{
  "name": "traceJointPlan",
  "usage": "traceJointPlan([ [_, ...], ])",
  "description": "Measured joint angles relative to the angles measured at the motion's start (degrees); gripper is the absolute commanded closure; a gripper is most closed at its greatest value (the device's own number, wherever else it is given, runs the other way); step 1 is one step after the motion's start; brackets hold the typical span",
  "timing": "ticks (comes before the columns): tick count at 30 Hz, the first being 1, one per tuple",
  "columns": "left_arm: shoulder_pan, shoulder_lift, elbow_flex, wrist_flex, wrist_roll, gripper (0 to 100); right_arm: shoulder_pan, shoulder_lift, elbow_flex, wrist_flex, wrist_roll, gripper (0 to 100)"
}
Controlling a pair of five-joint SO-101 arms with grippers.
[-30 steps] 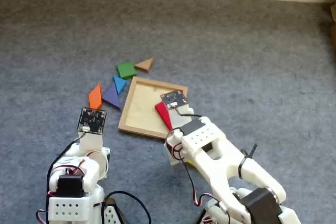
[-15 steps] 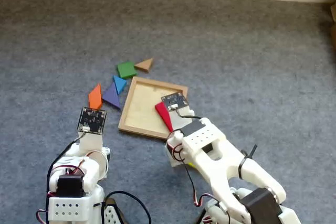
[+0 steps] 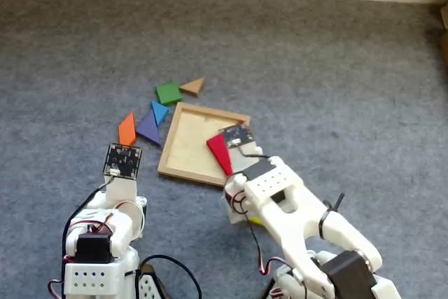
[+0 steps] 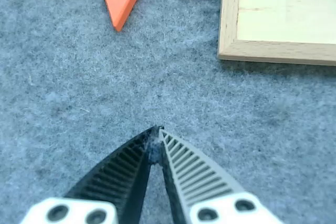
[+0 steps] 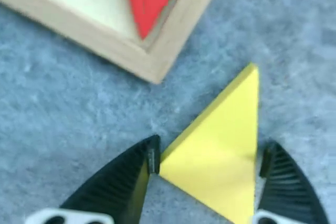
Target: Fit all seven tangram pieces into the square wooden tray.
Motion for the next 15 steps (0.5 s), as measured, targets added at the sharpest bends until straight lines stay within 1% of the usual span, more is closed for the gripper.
traceJointPlan([
  [3,0.0,0.0,0.0,0.0,0.0,99,-2.7,0.0,0.0,1.1,0.0,63.8],
  [7,0.0,0.0,0.0,0.0,0.0,99,-4.8,0.0,0.0,1.6,1.9,63.8],
  [12,0.0,0.0,0.0,0.0,0.0,99,-4.8,0.0,0.0,3.0,2.6,63.8],
  [15,0.0,0.0,0.0,0.0,0.0,99,-3.1,0.0,0.0,3.2,2.6,63.8],
])
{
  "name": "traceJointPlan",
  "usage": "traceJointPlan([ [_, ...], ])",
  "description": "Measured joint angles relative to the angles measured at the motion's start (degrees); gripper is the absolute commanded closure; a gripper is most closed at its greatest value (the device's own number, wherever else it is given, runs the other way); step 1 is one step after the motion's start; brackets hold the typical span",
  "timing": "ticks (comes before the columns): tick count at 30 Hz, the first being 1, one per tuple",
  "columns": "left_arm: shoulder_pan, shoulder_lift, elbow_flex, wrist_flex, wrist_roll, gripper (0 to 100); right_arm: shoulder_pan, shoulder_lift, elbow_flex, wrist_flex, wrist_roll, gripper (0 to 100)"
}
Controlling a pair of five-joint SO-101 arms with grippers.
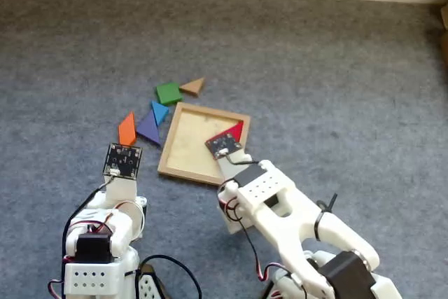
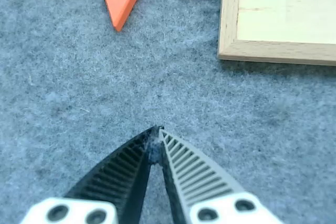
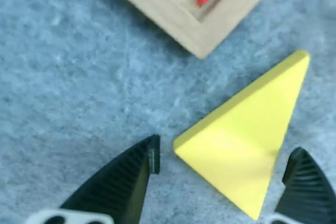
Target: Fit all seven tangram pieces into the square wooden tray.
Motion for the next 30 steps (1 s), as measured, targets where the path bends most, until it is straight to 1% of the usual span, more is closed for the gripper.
traceJointPlan([
  [6,0.0,0.0,0.0,0.0,0.0,99,1.3,0.0,0.0,0.0,0.0,63.9],
  [11,0.0,0.0,0.0,0.0,0.0,99,1.3,0.0,0.0,-0.7,0.0,70.3],
  [26,0.0,0.0,0.0,0.0,0.0,99,1.3,0.0,0.0,-1.9,0.1,70.8],
  [30,0.0,0.0,0.0,0.0,0.0,99,1.3,0.0,0.0,-1.9,0.1,75.7],
])
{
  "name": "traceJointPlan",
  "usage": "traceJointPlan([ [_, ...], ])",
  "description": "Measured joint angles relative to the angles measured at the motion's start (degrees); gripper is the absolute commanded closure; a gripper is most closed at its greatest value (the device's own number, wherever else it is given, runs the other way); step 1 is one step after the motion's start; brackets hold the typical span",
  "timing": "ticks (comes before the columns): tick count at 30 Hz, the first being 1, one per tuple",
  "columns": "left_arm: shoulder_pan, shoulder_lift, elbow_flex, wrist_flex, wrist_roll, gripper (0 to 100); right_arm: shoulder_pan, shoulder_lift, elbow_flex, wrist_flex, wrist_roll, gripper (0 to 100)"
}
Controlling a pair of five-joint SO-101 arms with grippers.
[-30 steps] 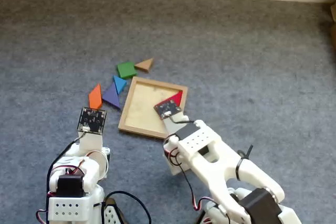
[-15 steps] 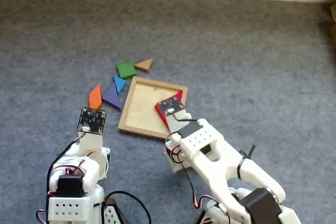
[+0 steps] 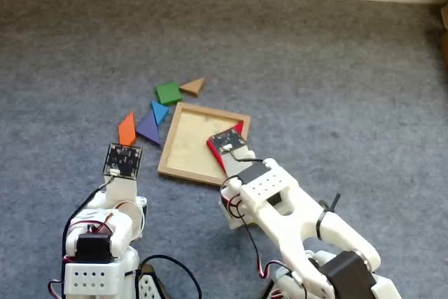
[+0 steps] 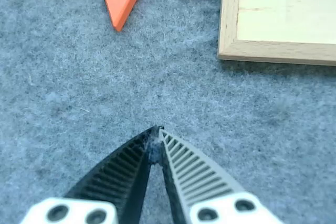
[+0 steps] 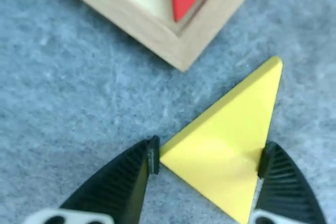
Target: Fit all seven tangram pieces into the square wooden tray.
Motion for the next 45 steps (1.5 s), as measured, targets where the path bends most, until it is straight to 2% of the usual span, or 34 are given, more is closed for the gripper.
traceJointPlan([
  [11,0.0,0.0,0.0,0.0,0.0,99,0.2,0.0,0.0,0.0,0.0,76.2],
  [24,0.0,0.0,0.0,0.0,0.0,99,0.2,0.0,0.0,0.0,7.1,76.3],
  [34,0.0,0.0,0.0,0.0,0.0,99,0.2,0.0,0.0,0.2,7.9,76.3],
  [39,0.0,0.0,0.0,0.0,0.0,99,0.2,0.0,-3.6,6.9,7.9,76.3],
  [45,0.0,0.0,0.0,0.0,0.0,99,0.2,0.0,-6.4,8.8,8.0,76.3],
])
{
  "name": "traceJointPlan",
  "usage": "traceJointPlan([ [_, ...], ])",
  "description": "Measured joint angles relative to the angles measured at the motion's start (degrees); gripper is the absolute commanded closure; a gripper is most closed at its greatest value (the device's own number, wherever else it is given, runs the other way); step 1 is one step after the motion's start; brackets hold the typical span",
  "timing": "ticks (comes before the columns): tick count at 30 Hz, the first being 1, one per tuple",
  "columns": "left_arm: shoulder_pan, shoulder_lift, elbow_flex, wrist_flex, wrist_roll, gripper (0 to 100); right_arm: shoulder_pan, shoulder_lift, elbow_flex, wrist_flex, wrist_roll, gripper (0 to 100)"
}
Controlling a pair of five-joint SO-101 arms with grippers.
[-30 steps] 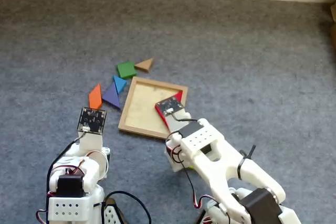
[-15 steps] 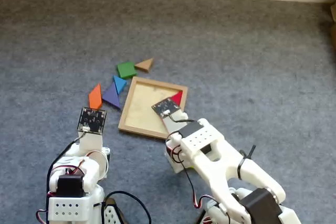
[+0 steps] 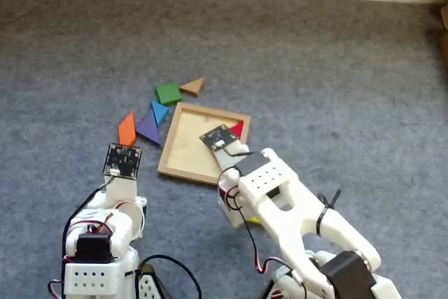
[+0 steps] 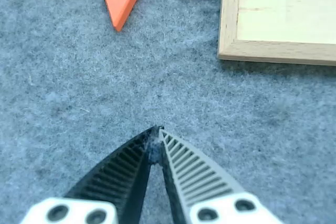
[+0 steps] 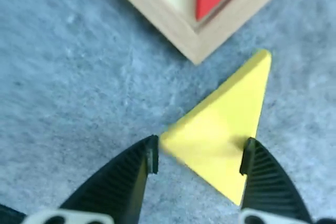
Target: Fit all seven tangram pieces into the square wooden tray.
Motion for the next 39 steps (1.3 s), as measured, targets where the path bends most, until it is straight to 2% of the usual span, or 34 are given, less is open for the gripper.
traceJointPlan([
  [3,0.0,0.0,0.0,0.0,0.0,99,0.0,0.0,-0.7,0.4,0.6,76.3],
  [17,0.0,0.0,0.0,0.0,0.0,99,1.6,0.0,-17.0,0.5,17.8,76.2],
  [20,0.0,0.0,0.0,0.0,0.0,99,1.6,0.0,-17.9,1.0,17.6,75.0],
  [25,0.0,0.0,0.0,0.0,0.0,99,1.6,0.0,-17.8,5.5,10.5,60.9],
  [29,0.0,0.0,0.0,0.0,0.0,99,1.6,0.0,-12.8,6.5,8.0,59.7],
  [37,0.0,0.0,0.0,0.0,0.0,99,1.6,0.0,4.4,-7.0,7.5,59.8],
  [39,0.0,0.0,0.0,0.0,0.0,99,1.6,0.0,6.9,-7.7,7.4,59.8],
])
